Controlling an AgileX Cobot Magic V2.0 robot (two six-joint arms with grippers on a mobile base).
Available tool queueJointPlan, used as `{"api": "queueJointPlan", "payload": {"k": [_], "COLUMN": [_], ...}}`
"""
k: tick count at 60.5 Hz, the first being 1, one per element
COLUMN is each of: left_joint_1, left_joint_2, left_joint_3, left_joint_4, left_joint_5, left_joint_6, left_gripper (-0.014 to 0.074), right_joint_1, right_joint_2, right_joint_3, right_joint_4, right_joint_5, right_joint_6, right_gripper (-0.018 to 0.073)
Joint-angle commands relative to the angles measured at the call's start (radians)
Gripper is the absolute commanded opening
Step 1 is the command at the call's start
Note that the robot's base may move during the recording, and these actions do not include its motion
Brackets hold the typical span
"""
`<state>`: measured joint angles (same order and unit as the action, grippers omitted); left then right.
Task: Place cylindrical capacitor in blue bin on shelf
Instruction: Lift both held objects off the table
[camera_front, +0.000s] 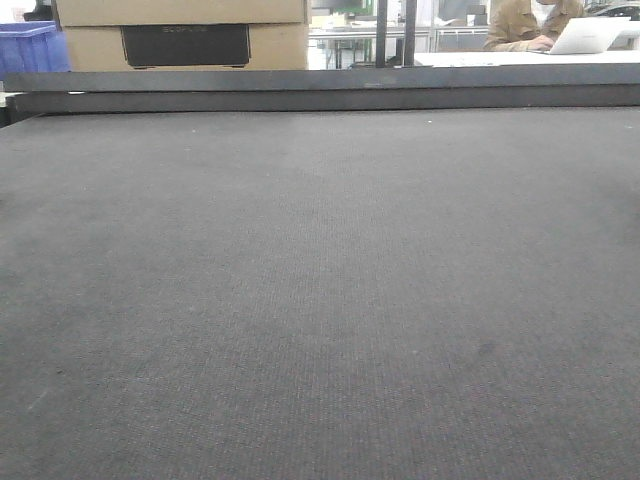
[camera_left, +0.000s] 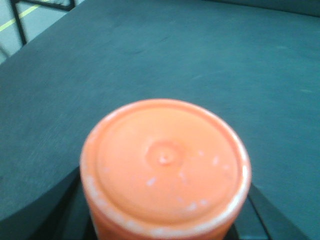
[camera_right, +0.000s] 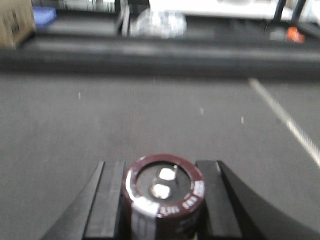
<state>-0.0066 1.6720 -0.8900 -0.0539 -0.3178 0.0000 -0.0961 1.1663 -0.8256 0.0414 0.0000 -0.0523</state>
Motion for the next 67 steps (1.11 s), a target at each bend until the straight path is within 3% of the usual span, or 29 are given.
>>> {"api": "queueJointPlan", "payload": {"k": [1,12,22,34,51,67], "left_joint_1": [-0.003,-0.006,-0.006,-0.025,-0.101,-0.109], "left_joint_2": [-0.098,-0.276,-0.427,-0.581,-0.783,-0.933], "left_joint_3": [-0.015,-0.045,-0.045,-0.045,-0.045,-0.045], "left_joint_4": [0.054,0.09,0.09,0.086,0.081,0.074], "left_joint_5": [0.141,0.448,0.637,0.837,0.933,0.94], "left_joint_6": [0.0,0.0,0.0,0.027,0.027,0.027], "left_gripper": [-0.0111,-0.0111,-0.0111,-0.0111,-0.0111,-0.0111], "right_joint_1": [0.001,0.038,0.112,0.161,0.178,0.178], "right_joint_2": [-0.013,-0.013,-0.025,-0.119,-0.344,-0.569], "right_joint_3": [-0.043,-0.055,-0.055,-0.055,-0.055,-0.056], "right_joint_4": [-0.003,-0.006,-0.008,0.0,0.0,0.0], "right_joint_5": [0.115,0.289,0.446,0.515,0.618,0.62], "right_joint_6": [0.002,0.002,0.002,0.002,0.002,0.002], "right_gripper": [-0.0162,-0.0162,-0.0162,-0.0162,-0.0162,-0.0162]}}
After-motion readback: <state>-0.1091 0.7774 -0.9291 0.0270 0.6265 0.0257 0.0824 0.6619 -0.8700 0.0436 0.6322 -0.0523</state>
